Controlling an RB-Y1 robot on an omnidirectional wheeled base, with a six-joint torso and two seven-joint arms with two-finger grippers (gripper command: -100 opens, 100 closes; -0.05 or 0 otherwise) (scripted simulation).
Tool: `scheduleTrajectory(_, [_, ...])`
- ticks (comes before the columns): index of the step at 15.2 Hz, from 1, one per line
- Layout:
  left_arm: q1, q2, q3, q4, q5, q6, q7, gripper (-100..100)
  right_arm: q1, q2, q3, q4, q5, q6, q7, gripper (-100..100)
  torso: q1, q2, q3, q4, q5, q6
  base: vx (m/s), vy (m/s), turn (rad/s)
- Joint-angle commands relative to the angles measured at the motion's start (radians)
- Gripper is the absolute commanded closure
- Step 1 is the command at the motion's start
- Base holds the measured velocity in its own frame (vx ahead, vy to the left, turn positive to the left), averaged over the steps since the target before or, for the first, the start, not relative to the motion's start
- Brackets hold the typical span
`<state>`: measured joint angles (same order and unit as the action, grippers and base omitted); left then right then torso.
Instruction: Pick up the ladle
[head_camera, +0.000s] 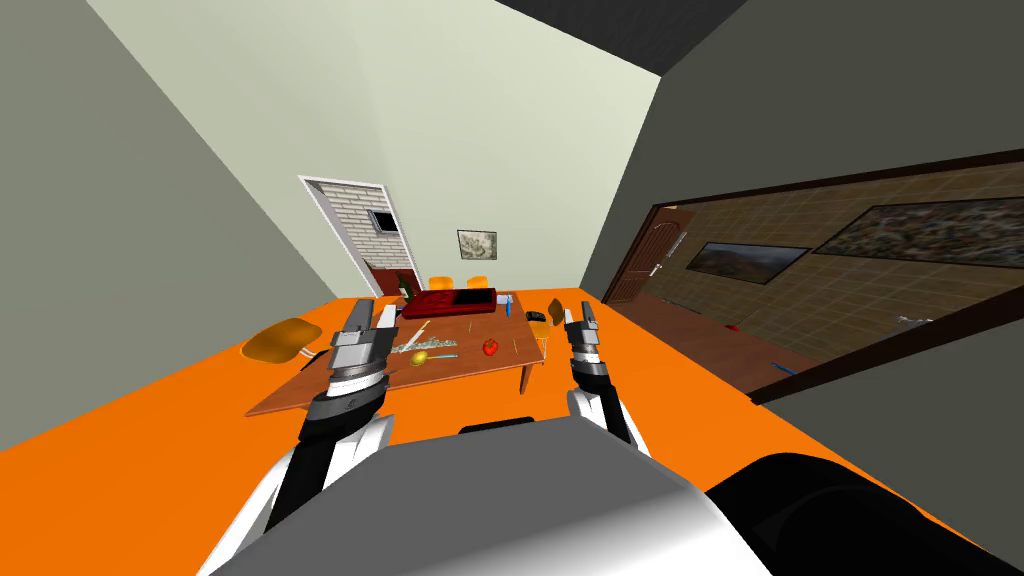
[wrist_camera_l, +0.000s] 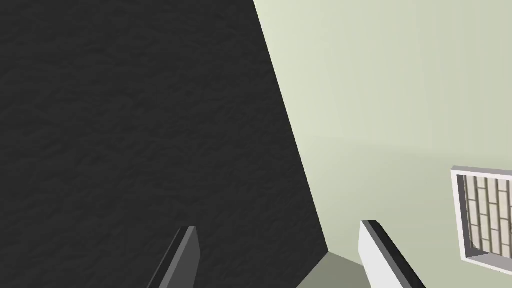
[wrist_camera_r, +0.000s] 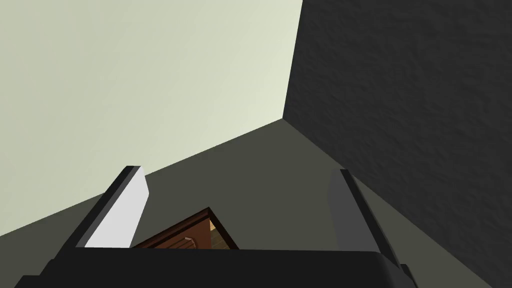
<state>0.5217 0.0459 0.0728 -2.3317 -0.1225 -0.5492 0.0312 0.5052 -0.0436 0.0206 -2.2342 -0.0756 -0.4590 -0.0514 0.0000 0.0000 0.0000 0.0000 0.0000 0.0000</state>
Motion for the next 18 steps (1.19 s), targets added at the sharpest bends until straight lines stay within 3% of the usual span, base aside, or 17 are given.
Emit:
scheduleTrajectory(1, [-0.016, 0.031, -0.002, 0.024, -0.003, 0.025, 0.006, -100, 0.000, 0.000, 0.000, 0.000, 0.000, 0.000, 0.000, 0, 0.000, 0.000, 0.000, 0.000, 0.000, 0.000, 0.006, 0.007, 0.012])
scheduleTrajectory(4, [-0.055, 0.064, -0.008, 0.078, -0.011, 0.084, 0.021, -100, 0.000, 0.000, 0.000, 0.000, 0.000, 0.000, 0.000, 0, 0.002, -0.001, -0.001, 0.000, 0.000, 0.000, 0.019, 0.024, 0.018])
scheduleTrajectory(7, [-0.072, 0.073, -0.010, 0.101, -0.015, 0.110, 0.027, -100, 0.000, 0.000, 0.000, 0.000, 0.000, 0.000, 0.000, 0, 0.002, -0.002, -0.001, 0.000, 0.001, 0.000, 0.018, 0.025, 0.010])
scheduleTrajectory(9, [-0.112, 0.087, -0.015, 0.155, -0.023, 0.162, 0.042, -100, 0.000, 0.000, 0.000, 0.000, 0.000, 0.000, 0.000, 0, 0.002, -0.002, -0.001, 0.000, 0.001, 0.000, 0.020, 0.025, 0.020])
scheduleTrajectory(18, [-0.206, 0.107, -0.029, 0.282, -0.043, 0.315, 0.079, -100, 0.000, 0.000, 0.000, 0.000, 0.000, 0.000, 0.000, 0, 0.002, -0.002, -0.001, -0.001, 0.000, 0.000, 0.018, 0.022, 0.015])
